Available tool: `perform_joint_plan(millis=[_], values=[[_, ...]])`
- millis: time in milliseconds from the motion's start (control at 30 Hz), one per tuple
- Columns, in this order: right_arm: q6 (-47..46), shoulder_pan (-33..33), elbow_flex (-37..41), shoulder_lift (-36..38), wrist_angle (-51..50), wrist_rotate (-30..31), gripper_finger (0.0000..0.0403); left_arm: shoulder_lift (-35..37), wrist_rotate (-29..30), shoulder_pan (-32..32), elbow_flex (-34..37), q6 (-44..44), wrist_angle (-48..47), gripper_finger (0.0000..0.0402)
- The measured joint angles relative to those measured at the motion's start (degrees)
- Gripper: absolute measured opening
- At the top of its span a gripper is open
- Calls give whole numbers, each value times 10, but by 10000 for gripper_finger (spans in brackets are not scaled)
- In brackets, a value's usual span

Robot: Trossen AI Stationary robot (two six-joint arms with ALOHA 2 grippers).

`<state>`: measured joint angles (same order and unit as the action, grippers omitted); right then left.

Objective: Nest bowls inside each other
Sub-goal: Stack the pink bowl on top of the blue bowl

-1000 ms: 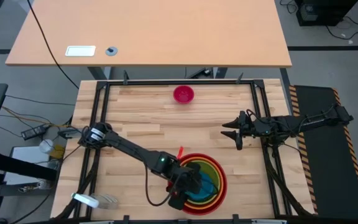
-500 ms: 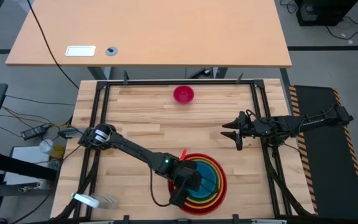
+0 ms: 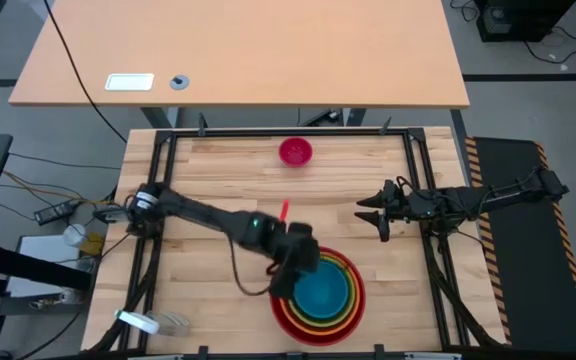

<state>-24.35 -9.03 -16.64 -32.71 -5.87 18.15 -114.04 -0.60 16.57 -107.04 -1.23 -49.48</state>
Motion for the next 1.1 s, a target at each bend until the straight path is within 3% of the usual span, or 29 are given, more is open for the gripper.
perform_joint_plan(millis=[167, 800, 1100], values=[[0, -7, 0, -3, 5, 0, 189, 6, 11, -57, 10, -45, -30, 162], [22, -36, 0, -10, 29, 2, 189, -3, -1, -373, 45, -166, -42, 162], [22, -36, 0, -20, 35, 4, 189, -3, 59, -430, 132, -367, 10, 162]])
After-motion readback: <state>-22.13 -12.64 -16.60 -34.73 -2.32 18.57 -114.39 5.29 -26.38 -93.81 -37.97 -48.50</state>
